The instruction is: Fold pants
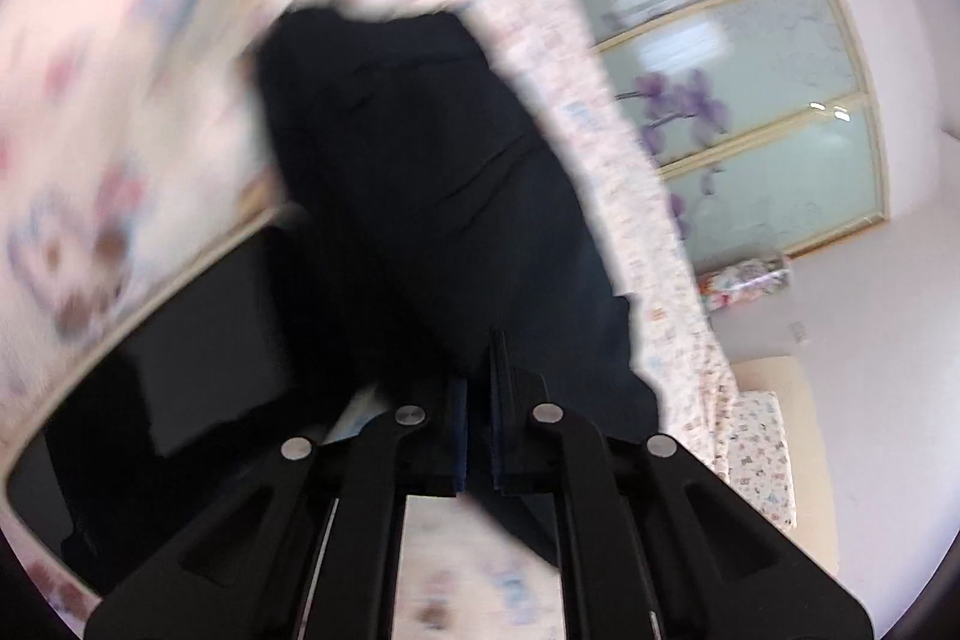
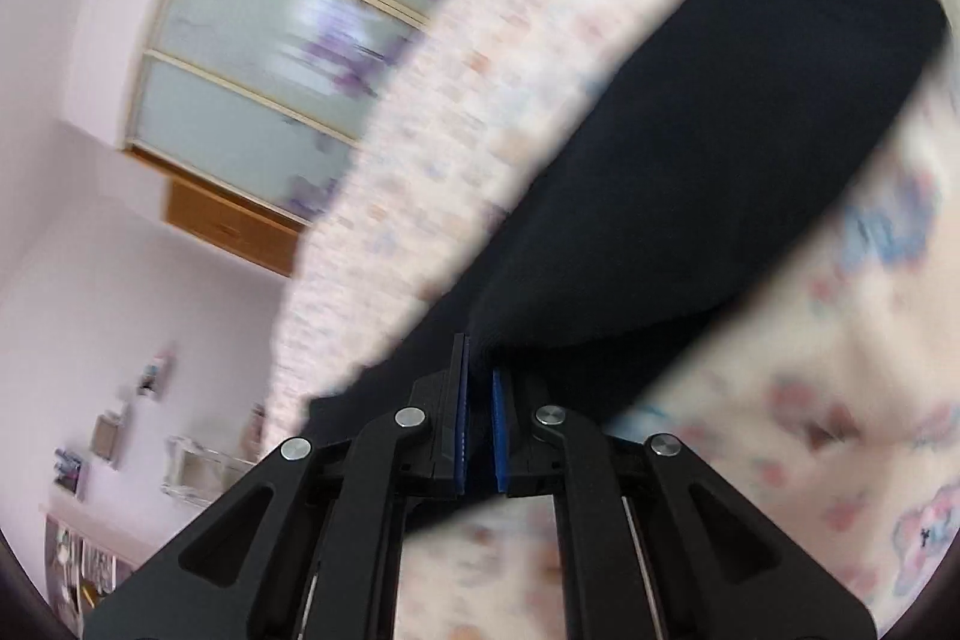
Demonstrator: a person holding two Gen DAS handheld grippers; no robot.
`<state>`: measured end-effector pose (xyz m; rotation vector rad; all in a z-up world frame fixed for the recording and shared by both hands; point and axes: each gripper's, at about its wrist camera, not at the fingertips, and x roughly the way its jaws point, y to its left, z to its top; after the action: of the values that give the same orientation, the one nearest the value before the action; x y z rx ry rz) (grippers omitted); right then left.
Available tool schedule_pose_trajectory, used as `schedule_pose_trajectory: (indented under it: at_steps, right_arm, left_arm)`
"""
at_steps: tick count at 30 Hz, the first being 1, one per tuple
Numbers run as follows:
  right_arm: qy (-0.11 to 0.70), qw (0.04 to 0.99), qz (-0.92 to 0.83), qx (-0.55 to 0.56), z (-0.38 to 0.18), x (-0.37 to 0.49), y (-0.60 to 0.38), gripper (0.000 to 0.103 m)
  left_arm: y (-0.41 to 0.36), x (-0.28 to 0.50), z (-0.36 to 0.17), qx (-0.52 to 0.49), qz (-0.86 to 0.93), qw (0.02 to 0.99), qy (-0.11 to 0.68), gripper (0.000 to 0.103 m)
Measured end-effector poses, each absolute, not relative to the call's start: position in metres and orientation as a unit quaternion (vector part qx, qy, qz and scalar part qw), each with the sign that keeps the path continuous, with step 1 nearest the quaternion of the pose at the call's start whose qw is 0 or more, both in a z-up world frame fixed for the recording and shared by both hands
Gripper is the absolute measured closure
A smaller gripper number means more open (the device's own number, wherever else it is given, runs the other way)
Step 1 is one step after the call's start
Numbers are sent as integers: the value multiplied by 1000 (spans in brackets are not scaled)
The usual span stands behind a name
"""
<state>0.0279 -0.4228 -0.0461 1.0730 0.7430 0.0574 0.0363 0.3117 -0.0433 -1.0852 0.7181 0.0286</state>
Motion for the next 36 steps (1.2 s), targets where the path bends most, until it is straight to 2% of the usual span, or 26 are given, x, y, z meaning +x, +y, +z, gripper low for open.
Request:
schedule_pose_trajectory:
  at_steps: [3, 5, 6, 7, 8, 9, 10, 13, 15, 16, 18, 20, 23, 28, 30, 31, 32, 36]
  right_arm:
    - [346, 785, 27, 512, -59, 26, -425, 96]
    - [352, 784, 29, 511, -57, 26, -426, 95]
    - [361, 779, 32, 512, -55, 26, -427, 94]
    - [365, 776, 34, 513, -54, 26, -429, 91]
    - [367, 773, 37, 516, -53, 24, -431, 83]
    - [367, 771, 41, 519, -51, 22, -433, 79]
    - [366, 769, 43, 522, -48, 18, -436, 71]
    - [347, 774, 24, 529, -38, 0, -449, 48]
    - [310, 782, -8, 541, -28, -16, -467, 46]
    - [288, 785, -25, 548, -24, -21, -477, 46]
    - [254, 781, -68, 567, -20, -32, -498, 46]
    - [234, 766, -94, 591, -22, -38, -518, 49]
    - [259, 745, -126, 602, -31, -33, -532, 57]
    - [257, 745, -185, 588, -35, -23, -542, 60]
    - [264, 754, -204, 566, -31, -17, -543, 71]
    - [281, 766, -217, 536, -27, -10, -542, 94]
    - [291, 779, -229, 506, -20, -4, -539, 98]
    - [296, 831, -202, 426, 20, 15, -524, 98]
  left_arm:
    - [311, 38, -49, -511, 17, 793, 333, 94]
    - [308, 39, -41, -495, 18, 801, 335, 87]
    - [308, 38, -38, -492, 14, 803, 335, 75]
    - [307, 36, -33, -489, 10, 808, 329, 66]
    - [305, 32, -27, -481, 17, 814, 324, 62]
    - [304, 28, -23, -471, 29, 821, 320, 46]
    - [305, 21, -16, -455, 48, 833, 312, 31]
    - [295, -3, 9, -395, 100, 876, 256, 26]
    - [284, -18, 28, -350, 123, 905, 209, 24]
    - [278, -23, 35, -334, 124, 915, 190, 16]
    - [260, -20, 45, -314, 82, 929, 177, 8]
    - [243, -3, 43, -311, 16, 928, 205, 8]
    - [211, 28, 27, -303, -60, 915, 261, 8]
    - [172, 60, -2, -285, -95, 901, 312, 8]
    - [166, 69, -11, -273, -83, 904, 317, 8]
    - [165, 72, -15, -262, -76, 909, 314, 8]
    - [162, 73, -19, -253, -73, 913, 311, 8]
    - [144, 63, -27, -203, -73, 930, 296, 2]
